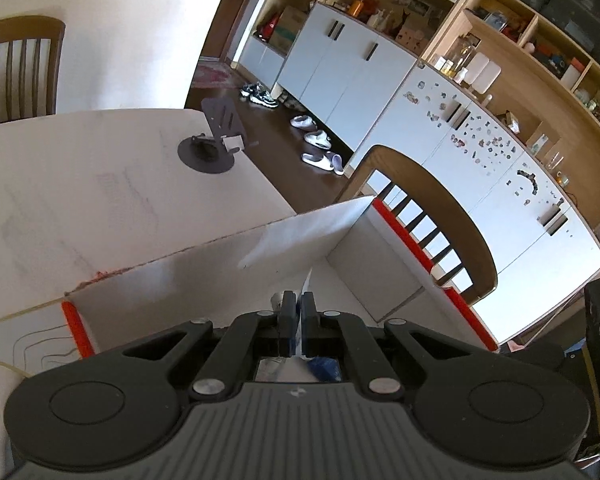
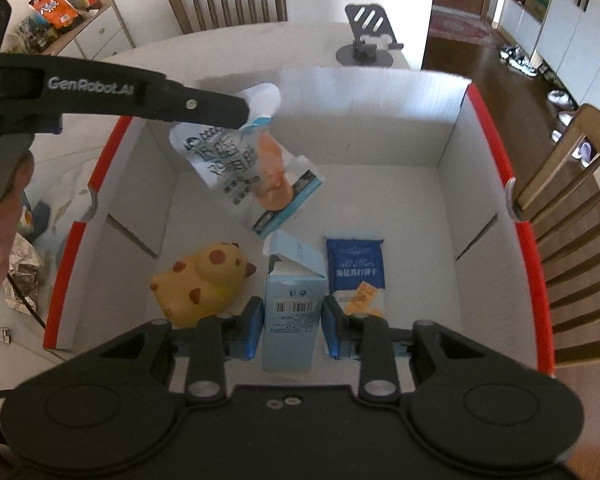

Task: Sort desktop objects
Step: 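Lower the milk carton and white packet into the shoebox with both tools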

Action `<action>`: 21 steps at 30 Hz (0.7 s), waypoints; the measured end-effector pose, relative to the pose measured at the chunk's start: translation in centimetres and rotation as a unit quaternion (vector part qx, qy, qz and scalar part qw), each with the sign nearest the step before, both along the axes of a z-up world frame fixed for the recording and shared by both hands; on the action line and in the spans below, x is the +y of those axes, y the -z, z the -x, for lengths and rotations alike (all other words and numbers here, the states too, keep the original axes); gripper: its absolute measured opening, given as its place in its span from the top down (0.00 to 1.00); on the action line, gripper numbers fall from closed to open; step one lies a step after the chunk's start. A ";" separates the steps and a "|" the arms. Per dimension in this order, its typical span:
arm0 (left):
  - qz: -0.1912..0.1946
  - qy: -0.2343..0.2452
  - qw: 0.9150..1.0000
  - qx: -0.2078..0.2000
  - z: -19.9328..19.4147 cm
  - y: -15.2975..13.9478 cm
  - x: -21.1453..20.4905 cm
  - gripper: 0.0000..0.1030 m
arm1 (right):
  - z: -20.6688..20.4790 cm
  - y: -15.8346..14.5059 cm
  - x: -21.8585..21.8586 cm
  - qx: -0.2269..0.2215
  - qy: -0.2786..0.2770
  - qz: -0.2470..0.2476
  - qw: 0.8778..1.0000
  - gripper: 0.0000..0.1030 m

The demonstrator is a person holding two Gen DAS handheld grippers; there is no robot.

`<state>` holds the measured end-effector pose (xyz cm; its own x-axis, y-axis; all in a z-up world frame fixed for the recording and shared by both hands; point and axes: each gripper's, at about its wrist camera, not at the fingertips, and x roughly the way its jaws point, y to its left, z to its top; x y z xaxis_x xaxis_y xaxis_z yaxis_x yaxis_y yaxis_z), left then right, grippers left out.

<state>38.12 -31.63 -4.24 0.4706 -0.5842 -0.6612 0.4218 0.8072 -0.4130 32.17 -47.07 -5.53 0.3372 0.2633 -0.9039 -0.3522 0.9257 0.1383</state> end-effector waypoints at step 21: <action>-0.098 0.022 0.994 0.038 -0.4 2.9 -0.9 0.98 | -1.8 2.6 0.9 0.034 -0.005 0.000 0.999 0.68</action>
